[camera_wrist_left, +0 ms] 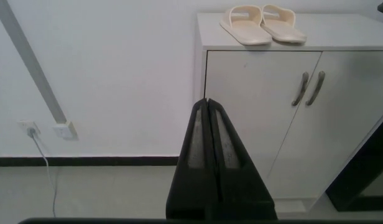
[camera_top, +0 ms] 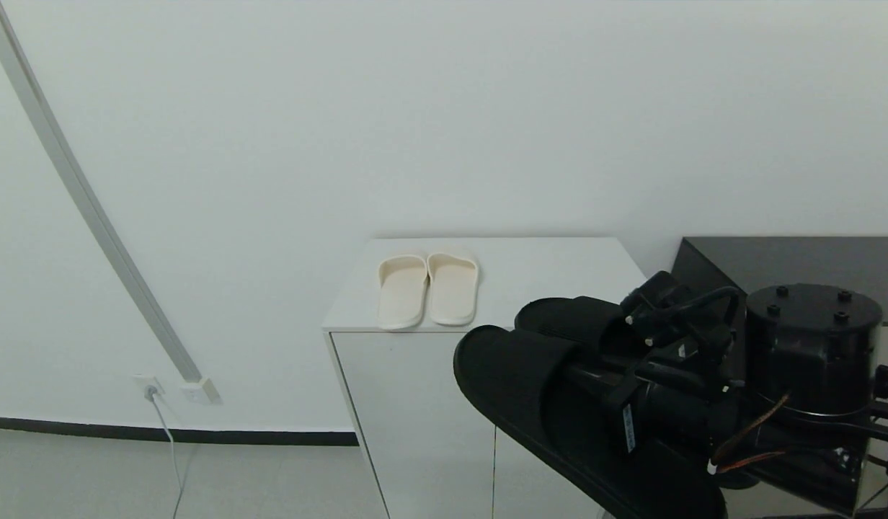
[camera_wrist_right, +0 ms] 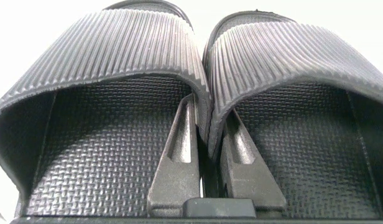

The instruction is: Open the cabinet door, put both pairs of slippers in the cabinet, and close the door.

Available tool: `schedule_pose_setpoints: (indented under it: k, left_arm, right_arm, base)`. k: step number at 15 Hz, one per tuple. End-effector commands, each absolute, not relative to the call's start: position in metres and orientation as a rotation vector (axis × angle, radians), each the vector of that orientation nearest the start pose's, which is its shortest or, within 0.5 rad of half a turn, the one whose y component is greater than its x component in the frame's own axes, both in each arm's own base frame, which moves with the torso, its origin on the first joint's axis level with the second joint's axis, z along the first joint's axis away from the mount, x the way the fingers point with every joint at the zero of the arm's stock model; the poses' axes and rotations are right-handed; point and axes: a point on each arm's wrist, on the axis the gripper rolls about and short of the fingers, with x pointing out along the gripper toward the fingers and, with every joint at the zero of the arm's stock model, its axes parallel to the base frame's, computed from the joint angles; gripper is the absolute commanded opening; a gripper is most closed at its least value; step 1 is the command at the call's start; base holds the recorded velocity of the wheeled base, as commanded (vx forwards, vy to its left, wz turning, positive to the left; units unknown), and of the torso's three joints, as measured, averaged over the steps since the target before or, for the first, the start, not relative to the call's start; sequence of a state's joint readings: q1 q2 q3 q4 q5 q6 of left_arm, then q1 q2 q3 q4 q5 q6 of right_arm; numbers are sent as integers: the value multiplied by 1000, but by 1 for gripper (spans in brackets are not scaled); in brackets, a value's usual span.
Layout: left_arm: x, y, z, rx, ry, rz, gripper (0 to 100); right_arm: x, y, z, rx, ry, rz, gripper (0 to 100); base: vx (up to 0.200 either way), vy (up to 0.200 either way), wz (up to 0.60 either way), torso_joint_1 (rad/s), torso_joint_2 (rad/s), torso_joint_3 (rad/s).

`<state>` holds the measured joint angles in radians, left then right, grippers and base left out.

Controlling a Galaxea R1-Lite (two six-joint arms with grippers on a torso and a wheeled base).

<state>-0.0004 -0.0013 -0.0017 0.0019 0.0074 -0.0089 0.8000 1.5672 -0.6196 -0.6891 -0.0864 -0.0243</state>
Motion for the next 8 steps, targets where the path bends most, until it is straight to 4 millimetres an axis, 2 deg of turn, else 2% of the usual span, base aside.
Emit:
schedule_pose_setpoints:
  k: [1,8]
  left_arm:
    - [-23,0,76,-9,0,8,0]
    - [-23,0,76,-11,0,6,0]
  right_arm:
    - [184,185,174,-136,236,715,0]
    - [185,183,172,-134,247,739,0]
  base:
    - [0,0,0,0,0,0]
    - [0,0,0,0,0,0]
